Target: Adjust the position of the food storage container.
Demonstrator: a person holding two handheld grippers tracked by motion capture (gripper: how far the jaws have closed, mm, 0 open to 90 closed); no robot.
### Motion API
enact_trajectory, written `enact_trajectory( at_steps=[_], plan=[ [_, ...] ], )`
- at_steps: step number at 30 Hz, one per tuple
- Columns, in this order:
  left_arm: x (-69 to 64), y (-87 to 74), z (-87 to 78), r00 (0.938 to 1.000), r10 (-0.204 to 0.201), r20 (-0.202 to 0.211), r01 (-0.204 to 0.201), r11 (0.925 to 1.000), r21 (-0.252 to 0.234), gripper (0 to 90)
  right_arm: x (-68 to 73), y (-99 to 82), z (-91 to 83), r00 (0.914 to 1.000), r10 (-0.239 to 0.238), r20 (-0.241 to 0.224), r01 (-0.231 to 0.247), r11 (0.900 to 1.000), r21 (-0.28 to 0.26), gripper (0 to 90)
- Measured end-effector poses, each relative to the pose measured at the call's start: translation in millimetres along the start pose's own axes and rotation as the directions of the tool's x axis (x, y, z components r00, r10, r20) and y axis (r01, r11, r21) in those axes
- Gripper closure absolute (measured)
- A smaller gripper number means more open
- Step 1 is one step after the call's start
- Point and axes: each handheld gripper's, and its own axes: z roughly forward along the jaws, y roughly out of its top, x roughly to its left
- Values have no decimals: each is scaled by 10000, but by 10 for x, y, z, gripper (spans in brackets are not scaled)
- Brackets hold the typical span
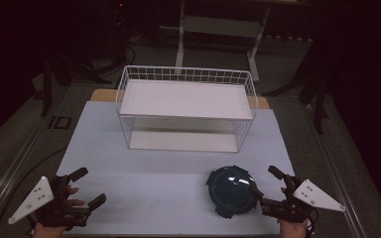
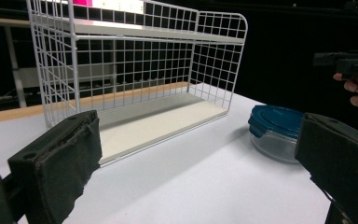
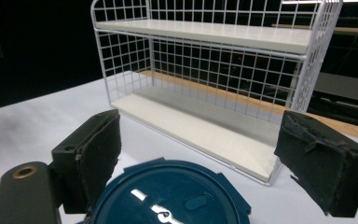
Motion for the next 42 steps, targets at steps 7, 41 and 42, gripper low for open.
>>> enact_trajectory(
  at_steps=[7,41,42],
  plan=[
    [-20,13,-3,9999,158,57,-157,9999,-46,10,29,113,-14,9996,60,-291,-59,10000,38,123],
    [-46,3,56,9985,253,482,-256,9997,58,9,-234,-423,-104,9972,625,-417,-410,9179,3946,801],
    [-48,2,57,9985,260,485,-264,9996,74,9,-241,-446,-112,9970,644,-425,-416,9125,4069,836]
  ],
)
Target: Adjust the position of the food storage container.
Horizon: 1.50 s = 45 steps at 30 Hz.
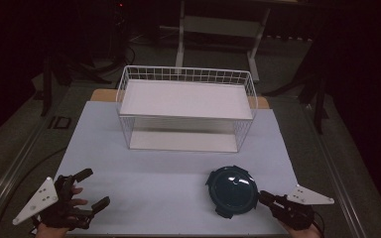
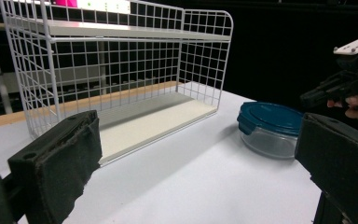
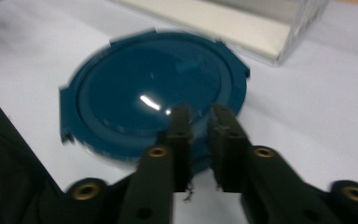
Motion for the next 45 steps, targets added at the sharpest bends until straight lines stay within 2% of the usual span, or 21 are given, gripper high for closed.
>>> enact_trajectory(
  at_steps=[2,8,11,21,28,32,36,38,45],
  plan=[
    [-2,0,4,10000,-3,17,3,10000,3,9,-11,-40,3,10000,9,24,-10,9997,240,893],
    [-2,-7,16,10000,-22,62,22,10000,65,9,-30,-161,70,10000,68,-73,-61,9955,943,899],
    [-3,-7,17,10000,-27,82,27,10000,64,9,-42,-170,98,9999,80,-118,-67,9940,1089,899],
    [-8,-11,46,9998,-24,186,22,9999,128,9,-70,-144,148,9994,332,-90,-322,9944,1006,900],
    [-12,-13,55,9998,-20,188,17,9999,168,10,-68,-70,266,9987,289,-428,-243,9943,1041,900],
    [-17,-16,58,9998,23,212,-27,9998,205,10,-65,21,404,9973,259,-689,-186,9942,1056,900],
    [-7,-21,57,9998,-1,191,-3,9998,213,10,-66,23,404,9963,328,-794,-244,9942,1044,900],
    [-4,-22,59,9998,-17,173,14,9998,200,9,-37,25,369,9971,141,-754,-56,9937,1117,900],
    [-18,-19,66,9998,40,185,-45,9997,257,9,75,10,238,9934,68,-1144,57,9941,1083,900]
  ],
)
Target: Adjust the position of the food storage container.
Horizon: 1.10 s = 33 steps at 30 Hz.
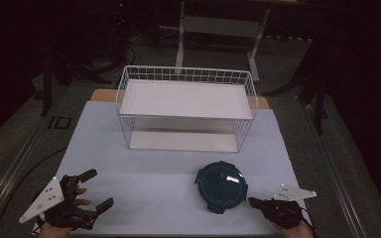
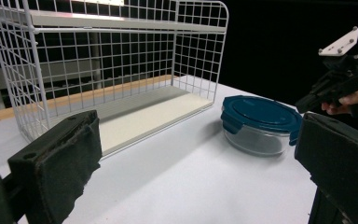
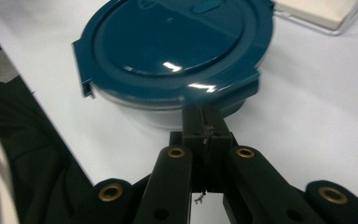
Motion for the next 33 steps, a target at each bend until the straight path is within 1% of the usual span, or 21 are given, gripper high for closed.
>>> enact_trajectory(
  at_steps=[5,7,10,12,14,16,19,23,28,30,33],
  plan=[
    [4,-1,-3,10000,-16,1,16,10000,-7,9,57,-10,70,9997,-71,-216,75,9998,194,900],
    [2,-1,-5,10000,-5,12,5,10000,1,9,69,-6,107,9993,-44,-373,53,9997,224,900],
    [4,-1,-6,10000,-16,12,16,10000,-18,10,84,-5,145,9993,-141,-349,152,9993,336,900],
    [6,-4,0,10000,-22,14,22,10000,-9,9,68,-18,154,9989,45,-461,-32,9996,267,900],
    [5,-2,5,10000,-17,28,17,10000,1,9,51,-16,162,9988,118,-476,-109,9997,208,900],
    [0,-2,9,10000,11,39,-11,10000,30,9,42,-1,176,9992,66,-390,-58,9998,194,900],
    [0,-2,10,10000,1,33,-1,10000,27,9,23,37,223,9991,44,-428,-37,9999,166,900],
    [3,-2,5,10000,0,28,0,10000,11,9,15,108,304,9988,-119,-482,129,9997,195,900],
    [-2,0,5,10000,20,60,-20,10000,20,10,-19,189,399,9988,-92,-479,101,9998,179,900],
    [-1,0,5,10000,9,78,-9,10000,13,10,-39,218,431,9992,-78,-401,85,9998,152,900],
    [0,-3,10,10000,16,97,-16,10000,37,10,-65,255,479,9990,-95,-434,100,9999,114,900]
  ],
)
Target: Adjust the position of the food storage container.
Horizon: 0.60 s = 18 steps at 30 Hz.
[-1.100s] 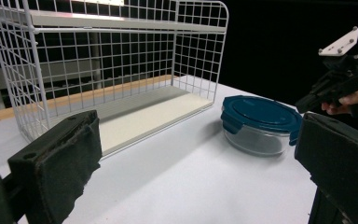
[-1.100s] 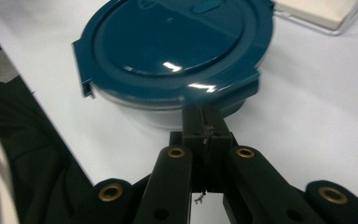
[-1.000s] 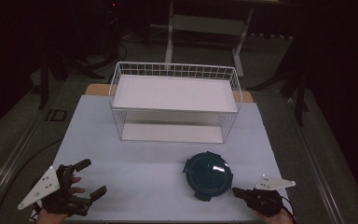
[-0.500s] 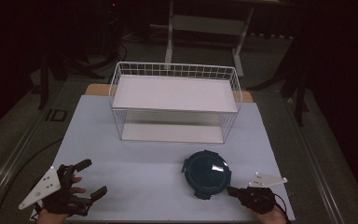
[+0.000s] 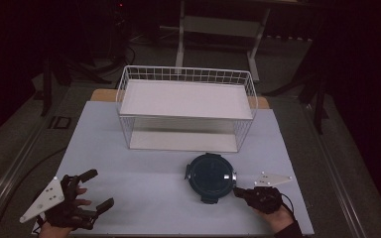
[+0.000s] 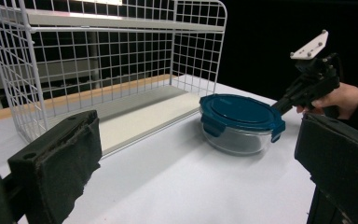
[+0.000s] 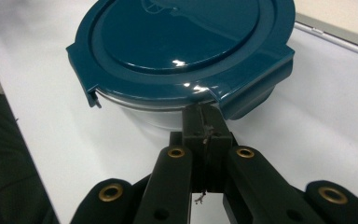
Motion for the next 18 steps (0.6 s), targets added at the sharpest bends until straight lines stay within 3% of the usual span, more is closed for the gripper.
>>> enact_trajectory(
  at_steps=[12,18],
  plan=[
    [-5,3,1,10000,6,-7,-6,10000,10,9,-74,108,110,9999,-100,37,100,9999,-110,900],
    [-1,0,3,10000,-40,36,40,10000,6,10,-164,120,48,9985,29,544,-14,9996,-274,900]
  ],
)
